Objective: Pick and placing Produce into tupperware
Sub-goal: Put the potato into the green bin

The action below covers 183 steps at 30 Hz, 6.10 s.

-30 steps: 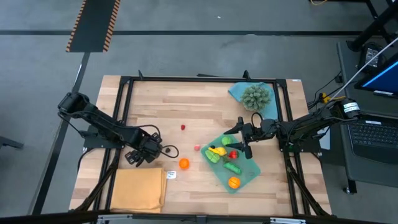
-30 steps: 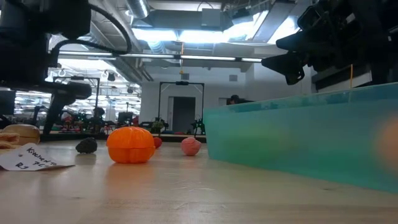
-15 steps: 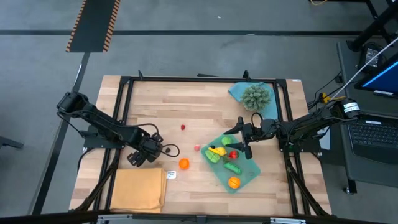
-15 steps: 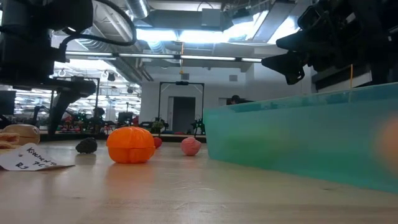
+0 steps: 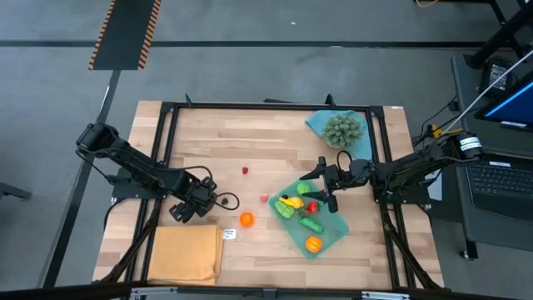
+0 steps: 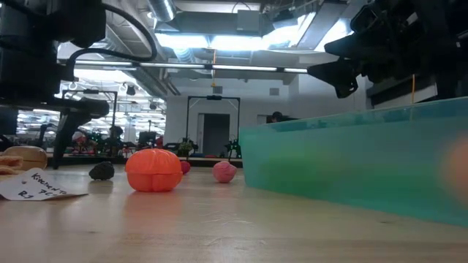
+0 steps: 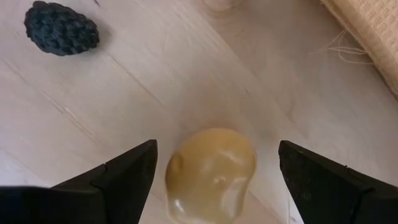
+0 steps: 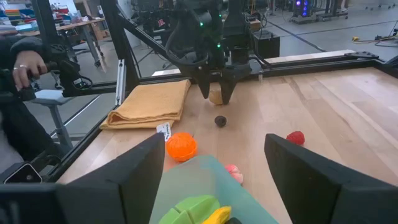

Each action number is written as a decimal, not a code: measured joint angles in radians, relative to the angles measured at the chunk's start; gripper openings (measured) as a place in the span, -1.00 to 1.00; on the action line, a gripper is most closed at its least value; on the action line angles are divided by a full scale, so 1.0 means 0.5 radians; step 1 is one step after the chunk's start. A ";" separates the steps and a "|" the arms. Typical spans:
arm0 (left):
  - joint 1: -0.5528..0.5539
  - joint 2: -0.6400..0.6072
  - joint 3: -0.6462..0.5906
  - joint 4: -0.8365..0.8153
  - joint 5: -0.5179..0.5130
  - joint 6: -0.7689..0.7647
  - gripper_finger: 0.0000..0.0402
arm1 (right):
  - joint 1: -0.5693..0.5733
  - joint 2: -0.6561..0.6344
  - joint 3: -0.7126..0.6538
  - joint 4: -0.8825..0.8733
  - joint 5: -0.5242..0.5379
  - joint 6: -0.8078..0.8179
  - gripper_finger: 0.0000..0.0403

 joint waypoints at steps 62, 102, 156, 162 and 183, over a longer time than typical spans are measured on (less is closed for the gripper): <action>0.126 0.000 -0.043 -0.042 0.051 0.111 -0.02 | -0.001 0.000 0.000 0.030 0.000 -0.006 0.38; 0.514 -0.777 -0.084 1.441 0.024 -0.265 -0.08 | -0.001 0.002 0.000 -0.036 -0.001 -0.019 0.38; 0.808 0.613 0.267 3.126 0.359 -0.577 -0.08 | -0.004 -1.385 0.000 -1.419 -0.051 -0.191 0.38; 0.760 0.620 0.439 2.807 0.343 -0.524 -0.08 | -0.004 -1.351 0.000 -1.481 -0.052 -0.164 0.38; 0.530 0.620 1.048 1.652 0.119 -0.253 -0.08 | -0.004 -1.349 0.000 -1.675 -0.158 0.047 0.38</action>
